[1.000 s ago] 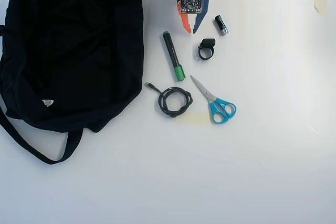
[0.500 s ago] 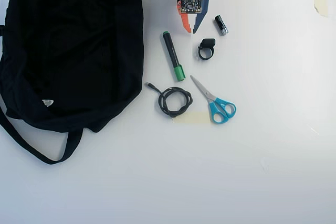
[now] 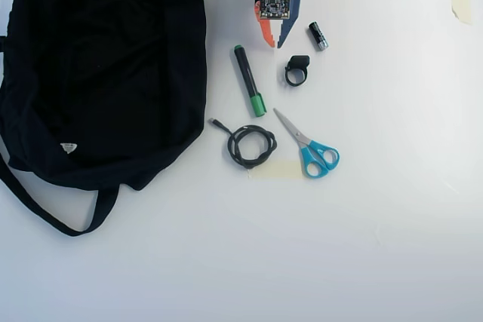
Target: Put the bike light into the black bag
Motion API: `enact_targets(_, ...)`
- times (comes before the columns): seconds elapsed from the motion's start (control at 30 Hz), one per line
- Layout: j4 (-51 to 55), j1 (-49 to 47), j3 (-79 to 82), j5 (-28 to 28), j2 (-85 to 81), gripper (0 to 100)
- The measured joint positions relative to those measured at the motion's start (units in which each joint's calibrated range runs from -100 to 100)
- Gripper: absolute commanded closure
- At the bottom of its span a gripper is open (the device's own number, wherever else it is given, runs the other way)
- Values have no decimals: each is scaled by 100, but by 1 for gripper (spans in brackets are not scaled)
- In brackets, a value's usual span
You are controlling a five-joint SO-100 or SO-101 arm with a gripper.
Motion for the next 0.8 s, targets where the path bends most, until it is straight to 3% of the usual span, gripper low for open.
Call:
enact_targets(0.63, -77, 0, -173, 63, 0, 98)
enact_targets(0.8, -1159, 7, -692, 435, 565, 98)
